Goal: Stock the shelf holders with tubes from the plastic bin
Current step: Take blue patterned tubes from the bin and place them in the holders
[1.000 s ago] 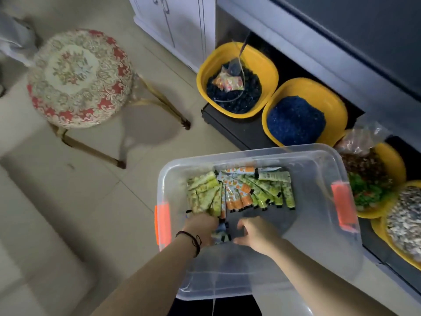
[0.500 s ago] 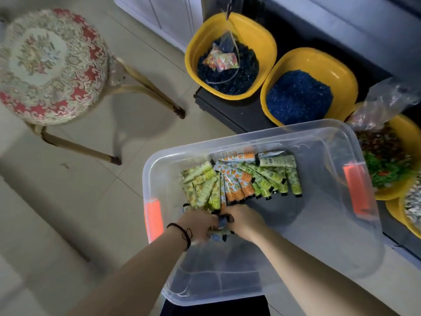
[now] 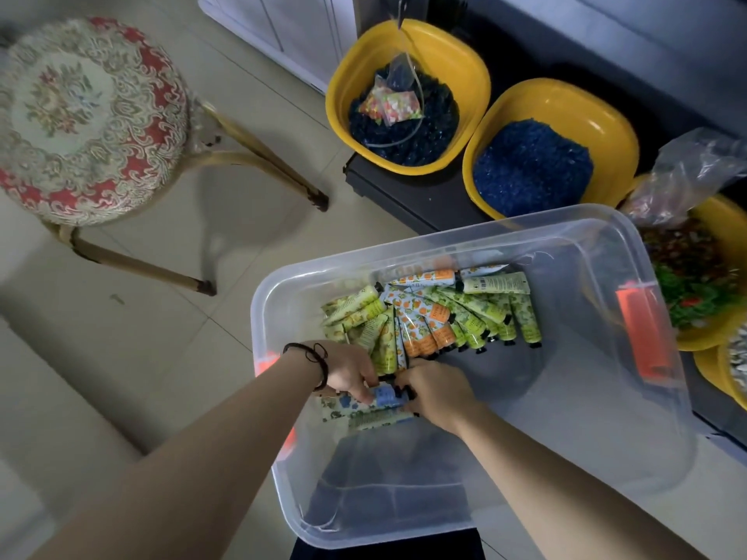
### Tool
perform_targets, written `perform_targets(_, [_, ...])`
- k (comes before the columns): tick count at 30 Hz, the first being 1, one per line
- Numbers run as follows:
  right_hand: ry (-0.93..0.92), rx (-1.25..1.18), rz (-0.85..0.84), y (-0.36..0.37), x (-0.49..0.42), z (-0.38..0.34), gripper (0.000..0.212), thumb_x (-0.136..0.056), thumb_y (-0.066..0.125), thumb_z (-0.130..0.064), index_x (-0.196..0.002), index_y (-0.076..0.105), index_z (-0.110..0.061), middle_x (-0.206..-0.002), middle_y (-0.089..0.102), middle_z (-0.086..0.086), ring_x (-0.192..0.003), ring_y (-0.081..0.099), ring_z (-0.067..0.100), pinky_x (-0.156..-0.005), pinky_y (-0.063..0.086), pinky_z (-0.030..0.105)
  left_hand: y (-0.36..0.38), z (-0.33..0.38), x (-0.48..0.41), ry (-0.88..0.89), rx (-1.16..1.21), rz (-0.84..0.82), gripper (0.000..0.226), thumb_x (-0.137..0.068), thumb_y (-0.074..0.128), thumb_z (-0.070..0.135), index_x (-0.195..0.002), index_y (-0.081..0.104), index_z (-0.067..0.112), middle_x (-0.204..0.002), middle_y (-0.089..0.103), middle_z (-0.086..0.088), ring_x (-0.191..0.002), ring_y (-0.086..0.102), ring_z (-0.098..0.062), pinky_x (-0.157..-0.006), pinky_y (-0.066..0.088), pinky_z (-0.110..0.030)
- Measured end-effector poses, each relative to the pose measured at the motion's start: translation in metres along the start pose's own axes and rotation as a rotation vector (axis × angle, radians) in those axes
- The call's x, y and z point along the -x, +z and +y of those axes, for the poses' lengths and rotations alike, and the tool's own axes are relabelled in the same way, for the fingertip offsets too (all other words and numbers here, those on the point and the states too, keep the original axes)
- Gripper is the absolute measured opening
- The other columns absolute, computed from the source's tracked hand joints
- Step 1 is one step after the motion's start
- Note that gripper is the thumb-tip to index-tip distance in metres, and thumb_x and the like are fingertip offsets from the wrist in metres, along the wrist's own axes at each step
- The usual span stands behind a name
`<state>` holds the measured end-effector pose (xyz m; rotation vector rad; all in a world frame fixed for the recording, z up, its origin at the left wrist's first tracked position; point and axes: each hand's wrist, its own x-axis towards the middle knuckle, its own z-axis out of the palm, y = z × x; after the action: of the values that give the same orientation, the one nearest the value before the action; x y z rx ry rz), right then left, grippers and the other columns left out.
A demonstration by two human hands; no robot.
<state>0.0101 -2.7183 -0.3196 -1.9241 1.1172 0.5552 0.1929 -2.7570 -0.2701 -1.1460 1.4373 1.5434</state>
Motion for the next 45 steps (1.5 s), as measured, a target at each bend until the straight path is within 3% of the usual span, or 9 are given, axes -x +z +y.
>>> perform_targets(7, [0.034,-0.069,0.103,0.009,0.008,-0.003,0.023,-0.09,0.057,-0.014,-0.106,0.065,-0.028,-0.101,0.07,-0.002,-0.09,0.065,0.024,-0.065,0.048,0.032,0.003,0.012,-0.003,-0.033,-0.168,-0.114,0.045,-0.092,0.056,0.038,-0.131,0.053,0.017,-0.12,0.059,-0.003,-0.109,0.054,-0.023,-0.086,0.04,-0.03])
perform_targets(13, [0.092,-0.14,-0.11,-0.028,0.009,0.025,0.012,-0.088,0.064,-0.018,-0.086,0.056,-0.028,-0.094,0.065,-0.006,-0.084,0.061,0.02,-0.057,0.04,0.029,0.004,0.014,0.001,0.01,-0.066,-0.087,0.049,-0.089,0.061,0.035,-0.136,0.049,0.023,-0.13,0.056,-0.003,-0.12,0.051,-0.023,-0.096,0.038,-0.032])
perform_targets(21, [0.135,0.188,-0.216,-0.049,0.015,0.049,0.019,-0.09,0.055,-0.009,-0.105,0.059,-0.019,-0.106,0.064,0.004,-0.094,0.061,0.027,-0.067,0.042,0.033,0.004,0.018,-0.003,0.057,0.01,-0.078,0.036,-0.098,0.045,0.023,-0.133,0.052,0.026,-0.11,0.063,-0.001,-0.1,0.065,-0.019,-0.094,0.044,-0.03])
perform_targets(24, [0.128,0.255,-0.201,-0.046,0.016,0.045,0.019,-0.086,0.058,-0.025,-0.104,0.063,-0.02,-0.102,0.065,0.002,-0.091,0.063,0.025,-0.064,0.042,0.029,0.001,0.019,-0.006,0.014,0.021,-0.024,0.037,-0.096,0.041,0.004,-0.123,0.061,0.02,-0.125,0.056,-0.004,-0.084,0.068,-0.017,-0.074,0.056,-0.03])
perform_targets(26, [0.111,0.245,-0.149,-0.04,0.015,0.039,0.028,-0.082,0.062,-0.043,-0.095,0.065,-0.018,-0.096,0.064,0.001,-0.086,0.063,0.023,-0.06,0.042,0.029,0.0,0.023,-0.005,-0.025,-0.032,0.026,0.031,-0.095,0.042,0.001,-0.118,0.062,0.009,-0.107,0.059,-0.011,-0.071,0.064,-0.017,-0.056,0.054,-0.025])
perform_targets(33, [0.188,0.097,-0.173,-0.031,0.01,0.031,0.031,-0.085,0.068,-0.04,-0.096,0.066,-0.012,-0.095,0.067,0.006,-0.084,0.064,0.026,-0.065,0.047,0.033,0.031,0.041,-0.019,-0.024,-0.249,-0.003,0.06,-0.086,0.062,0.044,-0.13,0.045,0.006,-0.124,0.059,-0.008,-0.101,0.059,-0.025,-0.082,0.051,-0.033])
perform_targets(38, [0.208,-0.03,-0.288,-0.048,0.014,0.036,0.036,-0.079,0.075,-0.034,-0.103,0.061,-0.012,-0.1,0.064,0.006,-0.084,0.059,0.023,-0.056,0.039,0.028,0.04,0.046,-0.019,-0.019,-0.152,0.025,0.073,-0.083,0.07,0.022,-0.14,0.026,0.008,-0.132,0.051,-0.01,-0.115,0.054,-0.03,-0.089,0.049,-0.035])
perform_targets(43, [0.16,-0.152,-0.349,-0.069,0.027,0.042,0.062,-0.079,0.076,-0.025,-0.135,0.05,-0.026,-0.122,0.06,0.0,-0.081,0.057,0.016,-0.062,0.042,0.024,0.028,0.033,-0.004,0.033,0.118,0.051,0.078,-0.075,0.078,0.02,-0.135,0.028,0.017,-0.112,0.062,-0.01,-0.089,0.062,-0.024,-0.079,0.052,-0.033])
perform_targets(45, [0.141,-0.212,-0.287,-0.079,0.033,0.042,0.033,-0.081,0.075,-0.026,-0.112,0.064,-0.027,-0.103,0.064,-0.006,-0.078,0.058,0.015,-0.062,0.04,0.025,0.023,0.026,0.004,0.055,0.27,0.046,0.068,-0.075,0.078,0.017,-0.127,0.034,0.019,-0.089,0.06,-0.003,-0.071,0.06,-0.019,-0.068,0.054,-0.033])
